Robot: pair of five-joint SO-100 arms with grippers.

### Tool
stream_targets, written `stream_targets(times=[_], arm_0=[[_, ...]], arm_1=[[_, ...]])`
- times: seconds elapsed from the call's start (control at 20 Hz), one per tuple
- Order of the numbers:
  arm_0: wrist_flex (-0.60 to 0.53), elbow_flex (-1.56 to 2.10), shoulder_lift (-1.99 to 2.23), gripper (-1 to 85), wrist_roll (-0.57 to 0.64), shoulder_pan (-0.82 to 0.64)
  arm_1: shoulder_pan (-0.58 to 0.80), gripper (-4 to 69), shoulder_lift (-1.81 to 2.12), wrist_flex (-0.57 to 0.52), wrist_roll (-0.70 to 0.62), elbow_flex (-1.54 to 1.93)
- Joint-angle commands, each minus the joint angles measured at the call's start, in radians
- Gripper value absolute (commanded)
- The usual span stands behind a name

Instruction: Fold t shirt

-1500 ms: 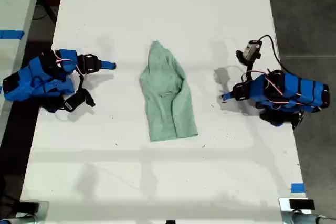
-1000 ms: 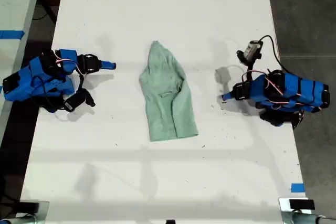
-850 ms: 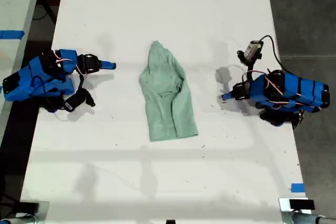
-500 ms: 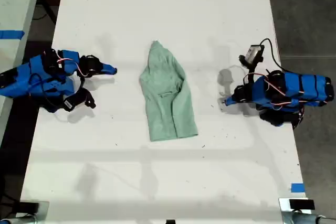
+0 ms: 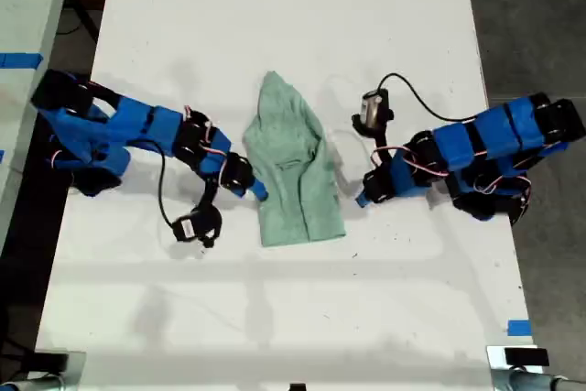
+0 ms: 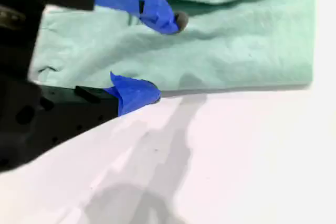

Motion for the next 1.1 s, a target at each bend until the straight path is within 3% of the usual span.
stream_targets(times=[0.0,0.1,0.25,0.3,0.4,0.45,0.5,0.55,0.6,0.7,0.75,0.85,1.05], arm_0=[[0.114,-0.448,-0.281,25.0,-0.021,0.072],[0.103,-0.446,-0.333,26.0,-0.061,0.095],[0.032,-0.448,-0.396,24.7,-0.084,0.118],[0.009,-0.448,-0.417,20.9,-0.080,0.118],[-0.035,-0.448,-0.453,4.6,-0.064,0.118],[-0.044,-0.449,-0.466,-0.2,-0.060,0.118],[-0.048,-0.456,-0.479,-0.2,-0.052,0.120],[-0.048,-0.460,-0.482,-0.2,-0.043,0.126],[-0.037,-0.463,-0.479,-0.2,-0.038,0.132],[0.006,-0.479,-0.457,-0.2,-0.021,0.153],[0.020,-0.486,-0.433,-0.2,-0.008,0.167],[0.066,-0.486,-0.347,-0.2,-0.003,0.187],[0.236,-0.462,-0.124,-0.2,-0.021,0.140]], arm_1=[[-0.038,16.0,-0.100,-0.055,-0.052,-0.143],[-0.044,23.8,-0.189,-0.057,-0.074,-0.207],[-0.048,25.5,-0.334,-0.092,-0.091,-0.268],[-0.051,25.5,-0.379,-0.118,-0.091,-0.276],[-0.063,25.2,-0.462,-0.187,-0.083,-0.287],[-0.069,22.9,-0.499,-0.218,-0.072,-0.290],[-0.075,14.4,-0.531,-0.242,-0.058,-0.295],[-0.083,-0.2,-0.560,-0.256,-0.038,-0.302],[-0.094,0.0,-0.586,-0.268,-0.032,-0.318],[-0.135,0.0,-0.695,-0.184,-0.020,-0.486],[-0.160,0.0,-0.804,-0.080,-0.035,-0.676],[-0.178,0.0,-1.039,0.227,-0.094,-1.172],[-0.067,0.0,-0.752,0.244,-0.195,-1.104]])
